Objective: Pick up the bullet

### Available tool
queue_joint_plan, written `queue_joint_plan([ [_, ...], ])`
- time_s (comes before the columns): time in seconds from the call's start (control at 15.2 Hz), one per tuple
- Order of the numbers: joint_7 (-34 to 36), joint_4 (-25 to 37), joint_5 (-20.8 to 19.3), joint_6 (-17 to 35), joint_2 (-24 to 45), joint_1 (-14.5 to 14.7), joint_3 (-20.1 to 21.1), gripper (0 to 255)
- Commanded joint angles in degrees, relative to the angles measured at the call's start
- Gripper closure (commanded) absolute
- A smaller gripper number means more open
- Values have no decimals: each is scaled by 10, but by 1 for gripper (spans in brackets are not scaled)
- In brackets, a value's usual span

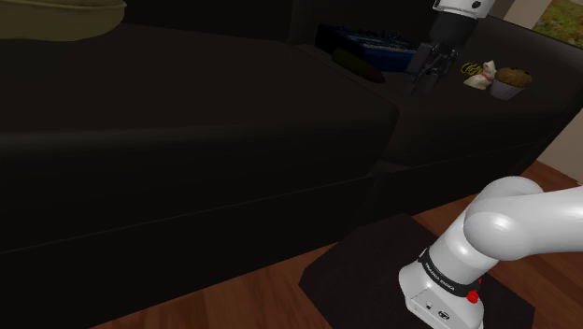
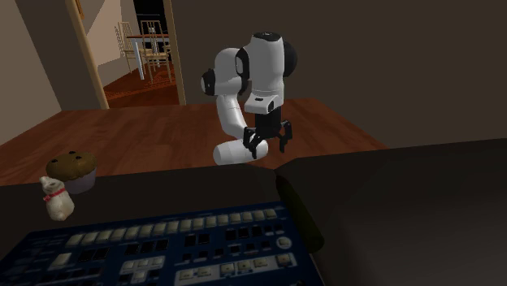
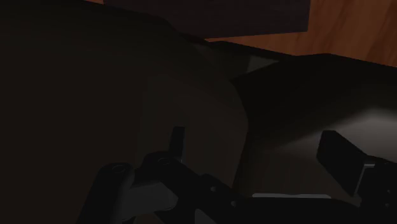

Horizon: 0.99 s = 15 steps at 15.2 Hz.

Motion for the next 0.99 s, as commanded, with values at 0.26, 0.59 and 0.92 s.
queue_joint_plan([
  [0.26, 10, 63, -6, 31, 86, -5, -1, 0],
  [0.59, 21, 157, -13, 53, 192, -10, -3, 0],
  [0.92, 32, 270, -19, 57, 300, -16, -7, 0],
])
